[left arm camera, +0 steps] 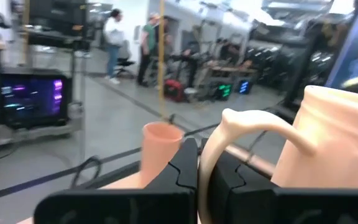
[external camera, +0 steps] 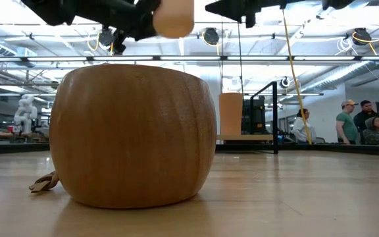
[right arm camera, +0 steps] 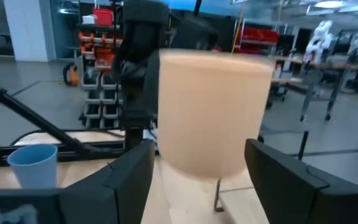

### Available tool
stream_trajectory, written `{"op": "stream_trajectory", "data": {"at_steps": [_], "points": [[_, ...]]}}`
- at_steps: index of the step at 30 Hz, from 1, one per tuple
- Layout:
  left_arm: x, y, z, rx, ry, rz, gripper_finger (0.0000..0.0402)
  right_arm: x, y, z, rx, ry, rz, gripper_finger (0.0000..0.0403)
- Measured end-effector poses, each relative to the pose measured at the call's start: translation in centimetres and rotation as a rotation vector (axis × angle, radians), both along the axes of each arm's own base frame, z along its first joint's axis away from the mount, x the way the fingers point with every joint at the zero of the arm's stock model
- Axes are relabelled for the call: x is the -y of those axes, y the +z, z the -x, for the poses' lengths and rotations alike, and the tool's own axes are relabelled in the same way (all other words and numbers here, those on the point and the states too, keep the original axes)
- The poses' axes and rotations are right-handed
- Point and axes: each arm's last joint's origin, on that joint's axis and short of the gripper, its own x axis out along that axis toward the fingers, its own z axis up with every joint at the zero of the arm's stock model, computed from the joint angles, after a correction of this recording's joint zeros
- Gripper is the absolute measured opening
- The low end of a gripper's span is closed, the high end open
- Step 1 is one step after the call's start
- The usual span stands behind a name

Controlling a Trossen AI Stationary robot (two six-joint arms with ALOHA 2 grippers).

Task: Stack small to large cups/mugs on shelf
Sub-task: Put the light pink mug on the shelf

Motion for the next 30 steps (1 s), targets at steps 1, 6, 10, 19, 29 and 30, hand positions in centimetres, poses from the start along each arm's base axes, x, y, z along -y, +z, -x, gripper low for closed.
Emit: {"op": "stream_trajectory", "data": {"at_steps": [1,6,10,19,29,30], "points": [[0.0,-0.2,0.0,-0.015,0.017,0.003,0.0007,0.0,0.1,0.0,0.008,0.001,0.005,0.0254],[0.2,-0.7,0.1,-0.077,0.075,0.009,0.0007,-0.3,1.4,-0.5,-0.039,0.010,0.056,0.0274],[0.1,-1.2,0.1,-0.124,0.076,0.013,0.0007,-0.4,3.2,-1.3,-0.176,0.015,0.080,0.0275],[0.2,-1.3,0.1,-0.130,0.059,0.024,0.0007,-0.6,7.7,-4.5,-0.471,0.123,0.211,0.0261],[1.0,-1.4,0.0,-0.144,0.007,0.019,0.0007,1.7,8.6,-8.0,-0.689,0.255,0.173,0.0230],[1.1,-1.4,0.0,-0.147,0.003,0.016,0.0007,1.8,8.4,-8.2,-0.692,0.264,0.170,0.0224]]}}
